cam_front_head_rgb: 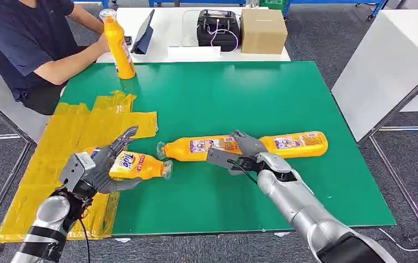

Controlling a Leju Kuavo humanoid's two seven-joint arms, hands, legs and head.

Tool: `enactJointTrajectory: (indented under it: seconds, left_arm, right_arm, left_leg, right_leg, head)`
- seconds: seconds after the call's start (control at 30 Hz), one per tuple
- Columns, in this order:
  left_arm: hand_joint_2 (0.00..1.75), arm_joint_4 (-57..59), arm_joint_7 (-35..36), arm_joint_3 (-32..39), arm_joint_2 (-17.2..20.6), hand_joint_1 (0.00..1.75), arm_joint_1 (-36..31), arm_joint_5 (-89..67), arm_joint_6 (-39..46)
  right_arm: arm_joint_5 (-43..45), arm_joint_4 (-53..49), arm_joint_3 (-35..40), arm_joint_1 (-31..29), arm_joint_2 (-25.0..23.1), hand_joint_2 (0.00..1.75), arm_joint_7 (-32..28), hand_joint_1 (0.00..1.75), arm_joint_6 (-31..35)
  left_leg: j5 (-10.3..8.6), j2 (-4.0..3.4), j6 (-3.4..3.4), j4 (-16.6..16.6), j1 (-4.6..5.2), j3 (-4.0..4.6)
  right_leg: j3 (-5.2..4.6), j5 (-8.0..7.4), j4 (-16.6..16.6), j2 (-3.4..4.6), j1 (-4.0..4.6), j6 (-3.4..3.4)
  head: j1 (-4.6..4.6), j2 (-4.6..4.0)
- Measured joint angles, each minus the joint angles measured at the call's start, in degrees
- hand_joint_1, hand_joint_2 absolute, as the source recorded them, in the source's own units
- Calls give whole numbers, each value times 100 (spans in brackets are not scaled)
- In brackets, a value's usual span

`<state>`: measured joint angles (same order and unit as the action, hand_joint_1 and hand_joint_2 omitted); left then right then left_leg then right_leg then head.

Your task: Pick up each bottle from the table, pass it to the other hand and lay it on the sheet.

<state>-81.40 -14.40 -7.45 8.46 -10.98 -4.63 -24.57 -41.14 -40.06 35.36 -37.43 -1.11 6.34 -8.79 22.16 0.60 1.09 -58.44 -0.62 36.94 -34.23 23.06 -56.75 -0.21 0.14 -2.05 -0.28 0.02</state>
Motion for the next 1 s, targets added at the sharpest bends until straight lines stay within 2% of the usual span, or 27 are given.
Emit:
enactJointTrajectory:
  seconds: [0.63,1.0]
  left_arm:
    - [175,-269,-13,42,-186,0,307,-17,55]
    - [175,-304,-55,42,-232,0,374,-7,50]
  right_arm:
    - [-638,640,-44,-244,-39,175,151,0,356]
    - [-977,695,-59,-268,-306,175,136,0,409]
  left_leg:
    - [-1,-1,0,0,0,0]
    - [-1,-2,-1,0,-1,0]
  right_leg:
    - [-1,-1,-1,0,0,0]
    - [-4,-1,-2,0,1,0]
  head:
    - [0,0]
    - [0,0]
